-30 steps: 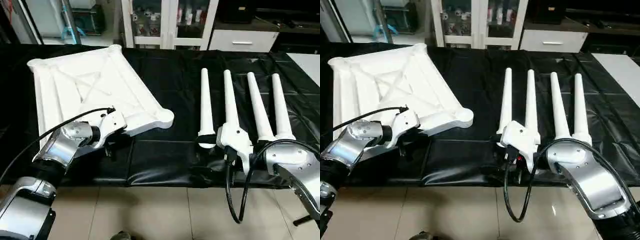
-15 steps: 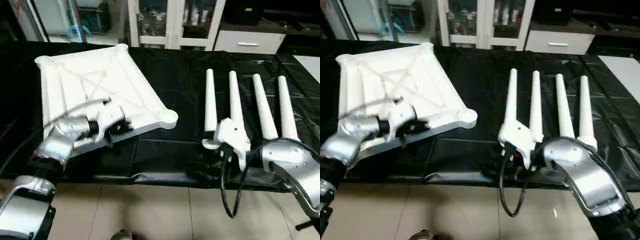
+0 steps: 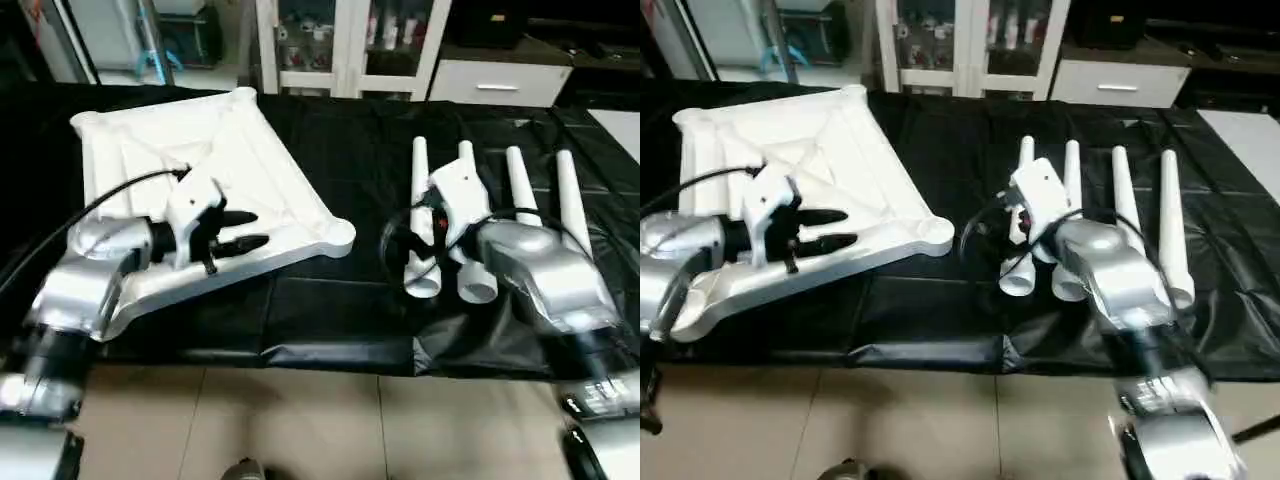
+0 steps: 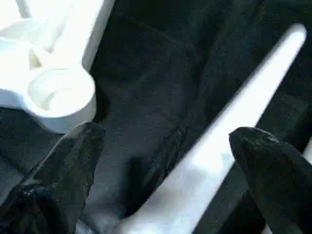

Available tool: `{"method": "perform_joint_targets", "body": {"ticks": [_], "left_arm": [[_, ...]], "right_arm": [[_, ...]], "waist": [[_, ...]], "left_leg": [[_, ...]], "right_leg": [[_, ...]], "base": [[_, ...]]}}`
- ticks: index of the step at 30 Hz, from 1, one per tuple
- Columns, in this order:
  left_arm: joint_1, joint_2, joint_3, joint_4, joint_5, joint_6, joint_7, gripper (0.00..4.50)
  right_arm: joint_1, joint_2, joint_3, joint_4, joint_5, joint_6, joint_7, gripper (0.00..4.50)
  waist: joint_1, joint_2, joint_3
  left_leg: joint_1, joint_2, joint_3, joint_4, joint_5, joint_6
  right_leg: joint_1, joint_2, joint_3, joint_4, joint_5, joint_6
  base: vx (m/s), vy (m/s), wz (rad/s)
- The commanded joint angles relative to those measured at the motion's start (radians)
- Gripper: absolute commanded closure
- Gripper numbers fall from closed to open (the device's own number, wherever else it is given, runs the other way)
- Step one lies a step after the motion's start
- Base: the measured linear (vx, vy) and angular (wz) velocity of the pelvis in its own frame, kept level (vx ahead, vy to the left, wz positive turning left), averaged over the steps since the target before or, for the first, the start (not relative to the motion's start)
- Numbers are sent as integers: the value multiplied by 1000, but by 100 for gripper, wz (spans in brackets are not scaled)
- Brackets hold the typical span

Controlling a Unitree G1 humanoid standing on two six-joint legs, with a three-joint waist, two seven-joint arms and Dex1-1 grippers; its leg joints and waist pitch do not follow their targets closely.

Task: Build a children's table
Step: Pick table leg

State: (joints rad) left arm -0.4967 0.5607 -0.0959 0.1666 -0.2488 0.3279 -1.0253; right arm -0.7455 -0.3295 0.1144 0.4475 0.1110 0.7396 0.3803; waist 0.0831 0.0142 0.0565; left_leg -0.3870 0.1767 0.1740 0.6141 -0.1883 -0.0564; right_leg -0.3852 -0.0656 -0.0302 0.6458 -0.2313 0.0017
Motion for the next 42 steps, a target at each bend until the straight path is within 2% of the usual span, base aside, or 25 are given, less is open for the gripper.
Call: {"method": "perform_joint_targets", "body": {"ticks": [1, 2, 3, 4, 5, 6, 10, 11, 12, 13, 14, 18, 19, 20, 22, 24, 28, 29, 31, 33, 35, 40, 41, 42], "left_arm": [[19, -4, -22, -122, -39, 68, 5, 179], [46, 4, -41, -184, -36, 96, 8, 179], [46, 4, -41, -184, -36, 96, 8, 165], [71, 9, -70, -247, -9, 108, 22, 158], [71, 9, -70, -247, -9, 108, 22, 158], [87, 7, -86, -291, 13, 120, 38, 145], [102, 4, -92, -331, 22, 140, 57, 117], [108, -5, -67, -360, -27, 177, 67, 104], [113, -2, -60, -381, -41, 198, 72, 91], [114, 0, -60, -385, -42, 201, 72, 83], [126, 18, -60, -418, -45, 224, 72, 78], [135, 31, -61, -441, -36, 234, 74, 45], [136, 33, -61, -444, -33, 234, 75, 37], [138, 34, -61, -449, -30, 234, 75, 18], [142, 41, -68, -475, -40, 258, 76, 12], [145, 44, -72, -487, -44, 268, 78, 0], [153, 50, -77, -515, -57, 288, 83, 0], [155, 50, -78, -522, -60, 293, 81, 0], [154, 49, -78, -526, -59, 297, 83, 0], [154, 48, -77, -528, -59, 299, 85, 0], [157, 39, -72, -531, -56, 303, 103, 0], [166, 30, -68, -532, -57, 313, 124, 0], [165, 24, -67, -527, -59, 313, 130, 0], [164, 22, -67, -524, -59, 314, 133, 0]], "right_arm": [[-58, 10, -41, 116, -2, 3, -45, 0], [-96, 27, -61, 191, -3, 8, -67, 0], [-96, 27, -61, 191, -3, 8, -67, 0], [-134, 42, -82, 276, -2, 5, -87, 0], [-134, 42, -82, 276, -2, 5, -87, 0], [-163, 51, -93, 346, -6, -8, -105, 0], [-190, 61, -99, 426, -4, -40, -104, 0], [-205, 74, -122, 486, 16, -53, -122, 0], [-217, 81, -136, 524, 24, -62, -132, 0], [-219, 82, -139, 532, 25, -65, -136, 0], [-235, 97, -179, 590, 46, -91, -154, 0], [-250, 111, -227, 638, 77, -95, -160, 0], [-252, 112, -234, 643, 83, -92, -160, 16], [-256, 116, -247, 656, 93, -87, -158, 33], [-266, 117, -268, 701, 103, -93, -154, 36], [-267, 116, -272, 717, 104, -95, -157, 70], [-275, 113, -286, 756, 99, -100, -160, 90], [-276, 111, -284, 763, 93, -98, -159, 113], [-277, 110, -281, 768, 89, -99, -156, 119], [-278, 109, -281, 771, 90, -100, -154, 147], [-283, 106, -281, 783, 81, -98, -153, 164], [-285, 101, -298, 796, 83, -100, -168, 206], [-284, 99, -304, 798, 87, -101, -174, 212], [-284, 98, -307, 799, 88, -101, -177, 212]], "waist": [[-8, 11, -72], [-6, 8, -70], [-8, 9, -69], [-7, 2, -68], [-7, 1, -70], [-6, -2, -70], [-5, 2, -69], [-6, 2, -70], [-7, -7, -72], [-8, -3, -71], [-9, -6, -69], [-14, -6, -70], [-15, -8, -69], [-14, -4, -70], [-14, -8, -69], [-15, -9, -68], [-17, -11, -67], [-18, -10, -68], [-20, -14, -68], [-21, -12, -68], [-23, -19, -68], [-25, -20, -68], [-25, -25, -67], [-24, -23, -68]], "left_leg": [[29, 46, -13, -76, -133, -78], [26, 45, -11, -75, -129, -73], [26, 43, -9, -76, -124, -66], [27, 42, -7, -76, -122, -61], [24, 43, -10, -76, -105, -55], [26, 44, -7, -75, -101, -52], [25, 43, -6, -75, -100, -58], [25, 43, -7, -75, -104, -61], [25, 44, -6, -74, -102, -60], [25, 44, -7, -74, -104, -58], [24, 44, -5, -74, -106, -57], [21, 42, -5, -73, -93, -45], [20, 42, -5, -73, -92, -43], [22, 43, -4, -72, -91, -41], [22, 44, -4, -73, -91, -38], [21, 44, -3, -73, -95, -40], [20, 44, -3, -74, -105, -43], [20, 44, -3, -73, -103, -45], [20, 43, -2, -73, -100, -44], [21, 43, -3, -73, -103, -45], [20, 44, -3, -73, -102, -42], [21, 45, -1, -72, -101, -40], [21, 45, -1, -73, -102, -40], [23, 45, -1, -72, -100, -41]], "right_leg": [[38, -72, 38, -58, 77, -280], [39, -68, 38, -58, 73, -276], [37, -63, 37, -58, 71, -266], [38, -61, 38, -62, 70, -258], [43, -65, 38, -57, 73, -256], [40, -64, 38, -61, 68, -248], [40, -62, 36, -60, 57, -242], [40, -62, 36, -59, 58, -242], [42, -67, 37, -56, 55, -252], [39, -66, 35, -58, 47, -255], [38, -62, 35, -59, 45, -253], [40, -62, 34, -57, 46, -246], [40, -62, 34, -58, 46, -246], [38, -62, 34, -58, 49, -248], [38, -62, 33, -57, 49, -252], [37, -62, 32, -58, 35, -254], [37, -63, 33, -60, 11, -250], [37, -63, 32, -59, 13, -250], [37, -62, 32, -60, 16, -250], [36, -62, 31, -59, 17, -250], [39, -63, 32, -59, 13, -249], [36, -61, 32, -60, 14, -248], [36, -61, 32, -61, 9, -246], [35, -62, 32, -60, 9, -246]], "base": [[0, 0, 0], [0, 0, 0], [0, 0, 0], [0, 0, 0], [0, 0, 0], [0, 0, 0], [0, 0, 0], [0, 0, 0], [0, 0, 0], [0, 0, 0], [0, 0, 0], [0, 0, 0], [0, 0, 0], [0, 0, 0], [0, 0, 0], [0, 0, 0], [0, 0, 0], [0, 0, 0], [0, 0, 0], [0, 0, 0], [0, 0, 0], [0, 0, 0], [0, 0, 0], [0, 0, 0]]}}
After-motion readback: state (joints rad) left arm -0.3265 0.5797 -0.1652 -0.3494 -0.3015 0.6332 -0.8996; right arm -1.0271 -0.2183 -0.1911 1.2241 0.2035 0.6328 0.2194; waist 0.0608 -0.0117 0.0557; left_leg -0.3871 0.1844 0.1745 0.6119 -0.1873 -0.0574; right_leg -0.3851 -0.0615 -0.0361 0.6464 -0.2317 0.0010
